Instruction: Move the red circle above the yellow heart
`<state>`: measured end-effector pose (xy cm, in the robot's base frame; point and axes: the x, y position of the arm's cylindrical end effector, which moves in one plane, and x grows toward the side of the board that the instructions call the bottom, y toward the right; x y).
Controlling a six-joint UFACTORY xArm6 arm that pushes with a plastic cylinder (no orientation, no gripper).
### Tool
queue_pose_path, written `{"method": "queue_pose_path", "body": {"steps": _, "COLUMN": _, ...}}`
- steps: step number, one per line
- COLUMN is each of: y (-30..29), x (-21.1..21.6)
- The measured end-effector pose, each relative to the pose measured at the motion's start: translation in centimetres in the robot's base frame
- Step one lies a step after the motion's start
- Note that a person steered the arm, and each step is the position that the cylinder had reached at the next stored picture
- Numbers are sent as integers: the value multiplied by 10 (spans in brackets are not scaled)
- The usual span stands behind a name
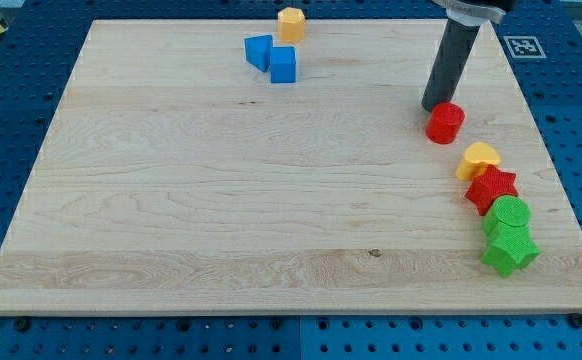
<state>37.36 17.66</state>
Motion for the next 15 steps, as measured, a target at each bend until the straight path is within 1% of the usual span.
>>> {"method": "queue_pose_path", "body": {"steps": 2, "y": -43, "x": 0}}
{"method": "queue_pose_path", "body": {"steps": 4, "y": -8, "x": 0}}
{"method": "queue_pose_path", "body": {"steps": 5, "y": -4, "x": 2}}
{"method": "queue_pose_path", "body": {"steps": 6, "y": -4, "x": 2}}
{"method": "queue_pose_path", "body": {"steps": 7, "y": -40, "x": 2}}
{"method": "queue_pose_path", "body": {"steps": 8, "y": -47, "x": 2}}
{"method": "queue_pose_path", "body": {"steps": 9, "y": -37, "x": 13}}
{"method": "queue_pose_path", "body": {"steps": 10, "y": -23, "x": 34}}
{"method": "queue_pose_path", "body": {"steps": 14, "y": -17, "x": 33}}
{"method": "queue_pose_path", "body": {"steps": 15, "y": -39, "x": 13}}
